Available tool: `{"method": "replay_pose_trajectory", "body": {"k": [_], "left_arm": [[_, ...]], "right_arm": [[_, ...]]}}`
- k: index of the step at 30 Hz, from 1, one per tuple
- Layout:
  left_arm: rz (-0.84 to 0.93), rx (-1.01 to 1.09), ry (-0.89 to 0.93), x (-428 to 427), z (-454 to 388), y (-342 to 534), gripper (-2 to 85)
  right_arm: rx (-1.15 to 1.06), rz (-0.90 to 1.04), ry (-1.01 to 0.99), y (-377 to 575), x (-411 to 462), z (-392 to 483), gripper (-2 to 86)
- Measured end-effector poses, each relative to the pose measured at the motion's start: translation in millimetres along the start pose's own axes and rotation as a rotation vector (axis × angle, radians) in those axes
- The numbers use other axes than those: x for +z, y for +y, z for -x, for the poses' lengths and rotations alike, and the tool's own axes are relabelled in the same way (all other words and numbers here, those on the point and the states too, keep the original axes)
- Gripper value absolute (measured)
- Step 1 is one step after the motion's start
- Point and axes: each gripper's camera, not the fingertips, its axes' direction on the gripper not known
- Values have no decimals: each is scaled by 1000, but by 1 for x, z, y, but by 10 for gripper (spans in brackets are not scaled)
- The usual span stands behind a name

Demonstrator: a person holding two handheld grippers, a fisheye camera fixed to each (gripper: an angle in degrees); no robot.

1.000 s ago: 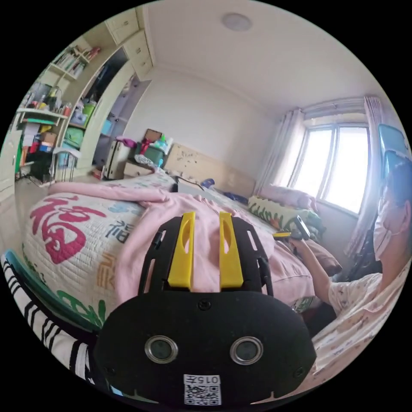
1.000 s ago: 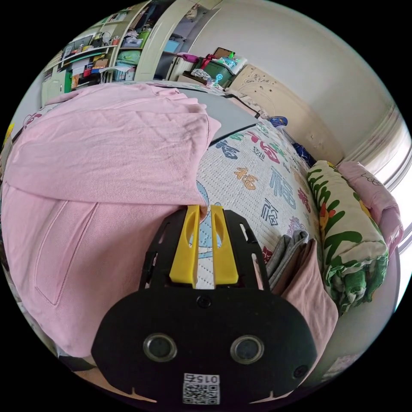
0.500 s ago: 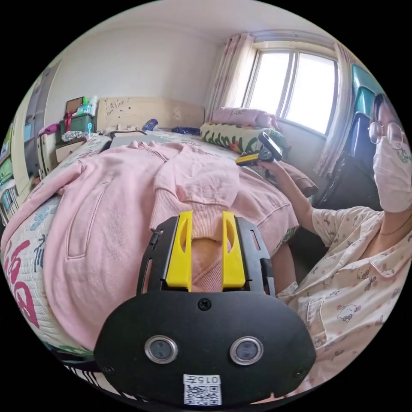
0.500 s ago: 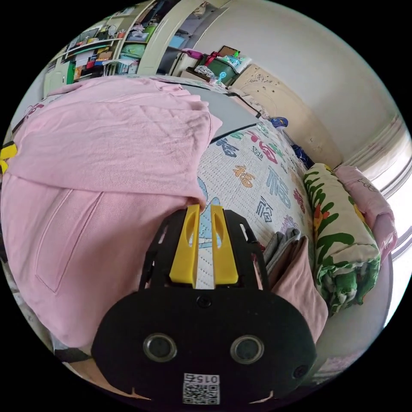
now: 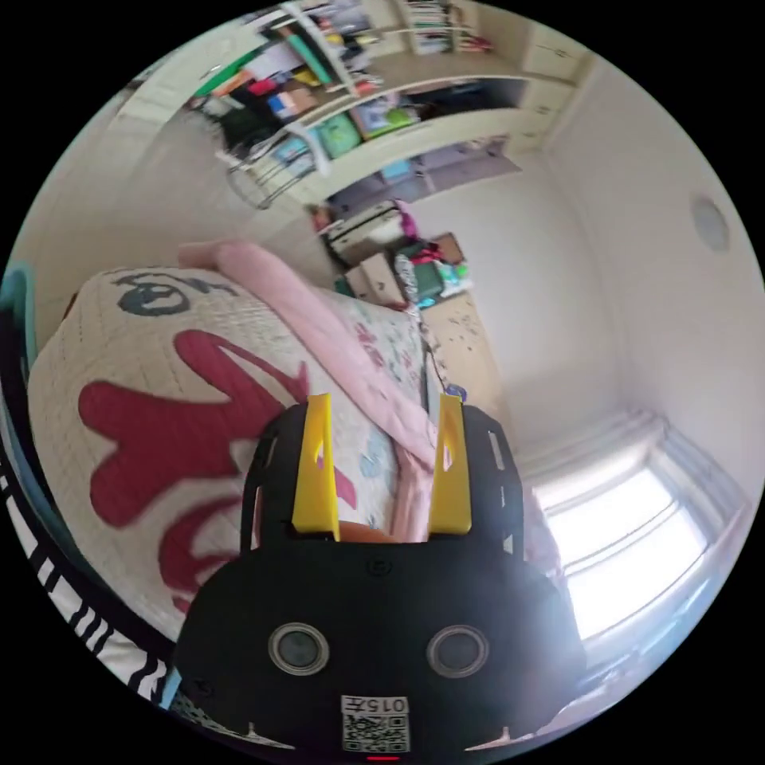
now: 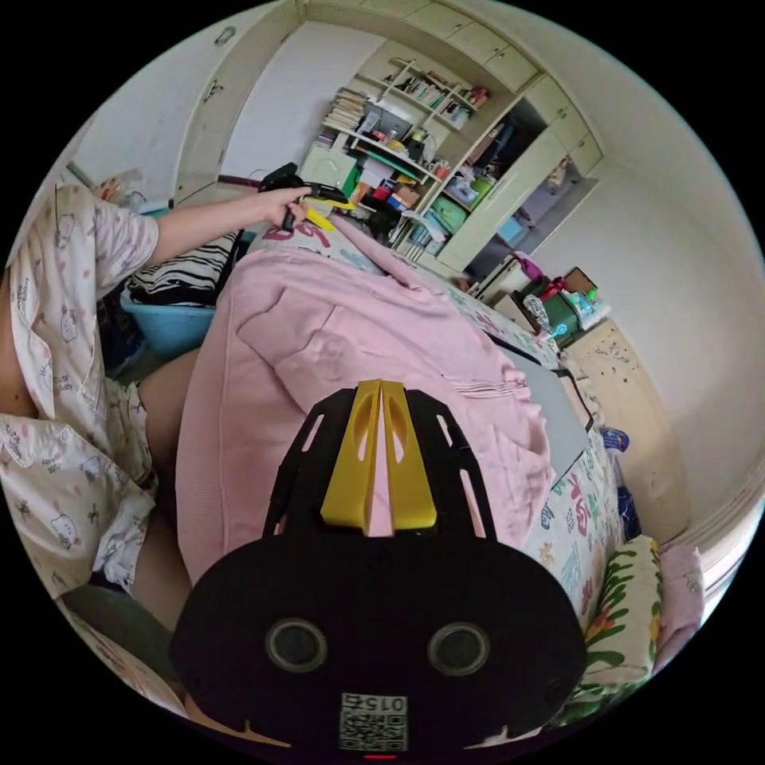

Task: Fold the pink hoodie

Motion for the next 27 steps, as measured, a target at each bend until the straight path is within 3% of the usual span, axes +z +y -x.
{"method": "replay_pose_trajectory", "body": {"k": [7,10,12,16,18,21,24,27], "left_arm": [[-63,-8,-112,49,-16,-36,91],[-95,129,-125,57,-49,-28,41],[-194,360,-142,54,-104,3,13],[-188,825,-64,61,-213,95,4],[-144,1257,-16,69,-282,206,5],[0,1790,-54,94,-309,363,10],[206,2037,-47,119,-288,454,12],[230,2082,-99,125,-273,473,15]], "right_arm": [[33,83,5,-1,41,17,-10],[74,87,-30,11,50,18,-10],[109,82,-55,20,53,19,-10],[124,77,-56,25,53,25,-10],[130,75,-62,26,54,30,-9],[189,38,-62,34,46,28,-3],[382,-40,-1,54,26,7,36],[589,-114,12,85,5,-18,61]]}}
